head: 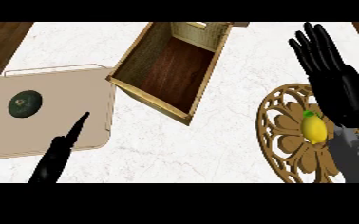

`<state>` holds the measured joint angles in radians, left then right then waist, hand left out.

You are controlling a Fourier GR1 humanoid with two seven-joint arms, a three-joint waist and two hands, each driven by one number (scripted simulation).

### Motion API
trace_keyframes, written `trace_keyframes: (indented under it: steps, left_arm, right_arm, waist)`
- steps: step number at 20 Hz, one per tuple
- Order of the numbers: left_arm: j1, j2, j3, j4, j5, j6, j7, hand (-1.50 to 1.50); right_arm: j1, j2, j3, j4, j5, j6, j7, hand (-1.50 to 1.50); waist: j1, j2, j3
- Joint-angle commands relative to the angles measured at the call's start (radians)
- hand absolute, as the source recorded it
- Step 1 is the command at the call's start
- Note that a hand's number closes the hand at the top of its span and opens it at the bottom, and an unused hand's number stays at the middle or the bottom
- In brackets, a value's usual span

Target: Pick the lemon from the placemat and place it in the basket

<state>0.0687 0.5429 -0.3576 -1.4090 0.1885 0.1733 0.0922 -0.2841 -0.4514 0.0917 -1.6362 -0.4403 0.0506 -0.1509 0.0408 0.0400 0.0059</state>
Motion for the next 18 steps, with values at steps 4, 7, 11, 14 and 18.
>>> trace_keyframes:
  steps: [4, 7, 11, 14, 18]
  left_arm:
    - [0.235, 0.084, 0.141, -0.289, 0.079, 0.108, -0.005, 0.0]
    - [0.243, 0.061, 0.196, -0.34, 0.121, 0.137, -0.055, 0.0]
    - [0.112, 0.043, 0.243, -0.336, 0.163, 0.133, -0.061, 0.0]
    - [0.042, 0.034, 0.241, -0.314, 0.148, 0.161, -0.024, 0.0]
    - [-0.05, 0.004, 0.224, -0.267, 0.126, 0.197, 0.01, 0.0]
  right_arm:
    - [0.13, -0.136, -0.148, 0.132, 0.12, -0.165, 0.073, 1.5]
    - [0.118, -0.16, -0.174, 0.126, 0.152, -0.177, 0.016, 1.5]
    - [0.121, -0.084, -0.18, 0.19, 0.363, -0.49, -0.022, -1.5]
    - [0.104, -0.143, -0.215, 0.251, 0.507, -0.683, 0.102, -1.5]
    - [0.138, -0.188, -0.175, 0.228, 0.676, -0.825, 0.33, -1.5]
  waist:
    - [-0.113, -0.055, -0.01]
    - [-0.132, -0.062, -0.01]
    - [-0.089, -0.031, -0.01]
    - [-0.092, -0.025, -0.014]
    - [-0.113, -0.034, -0.017]
